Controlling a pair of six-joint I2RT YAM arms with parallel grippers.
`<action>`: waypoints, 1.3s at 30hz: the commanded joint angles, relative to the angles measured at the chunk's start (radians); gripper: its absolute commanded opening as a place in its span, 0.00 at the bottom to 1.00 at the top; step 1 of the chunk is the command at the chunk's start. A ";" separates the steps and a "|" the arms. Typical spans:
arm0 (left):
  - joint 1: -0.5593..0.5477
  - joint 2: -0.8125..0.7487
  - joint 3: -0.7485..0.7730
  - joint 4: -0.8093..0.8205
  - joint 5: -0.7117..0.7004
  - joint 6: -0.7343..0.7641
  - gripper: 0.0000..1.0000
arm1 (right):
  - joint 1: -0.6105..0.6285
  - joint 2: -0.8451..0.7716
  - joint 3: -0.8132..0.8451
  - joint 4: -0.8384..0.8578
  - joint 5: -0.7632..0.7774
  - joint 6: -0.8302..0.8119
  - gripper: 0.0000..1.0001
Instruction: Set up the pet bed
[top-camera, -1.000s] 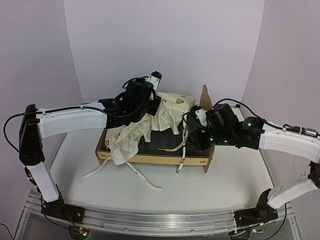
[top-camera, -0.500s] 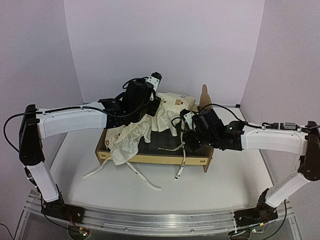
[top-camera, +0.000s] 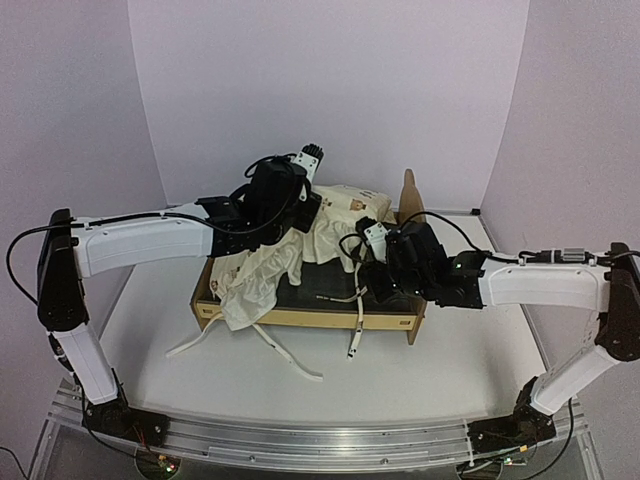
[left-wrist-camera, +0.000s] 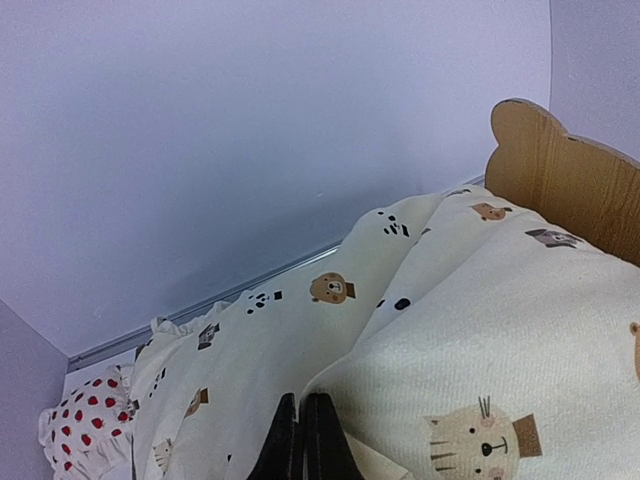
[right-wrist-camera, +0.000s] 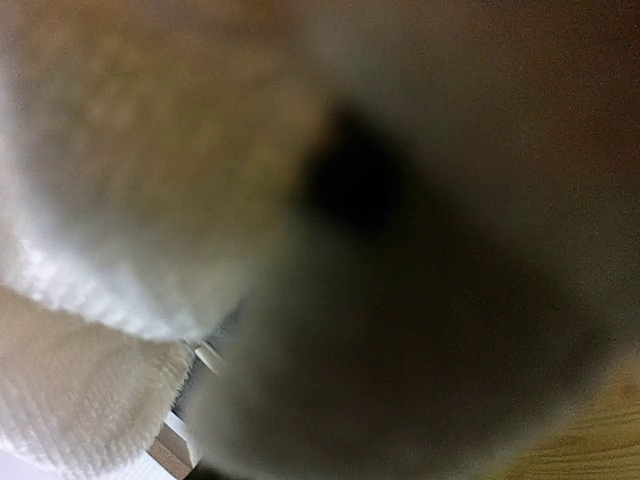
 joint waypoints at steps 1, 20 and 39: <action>0.008 -0.081 0.022 0.010 -0.040 -0.003 0.00 | -0.005 -0.030 -0.039 0.107 -0.003 -0.025 0.30; 0.010 -0.100 0.009 0.013 -0.047 0.000 0.00 | -0.004 -0.223 -0.074 0.008 -0.022 -0.014 0.24; 0.017 -0.131 0.020 -0.010 -0.055 0.012 0.00 | -0.034 -0.108 -0.104 0.143 -0.101 -0.206 0.44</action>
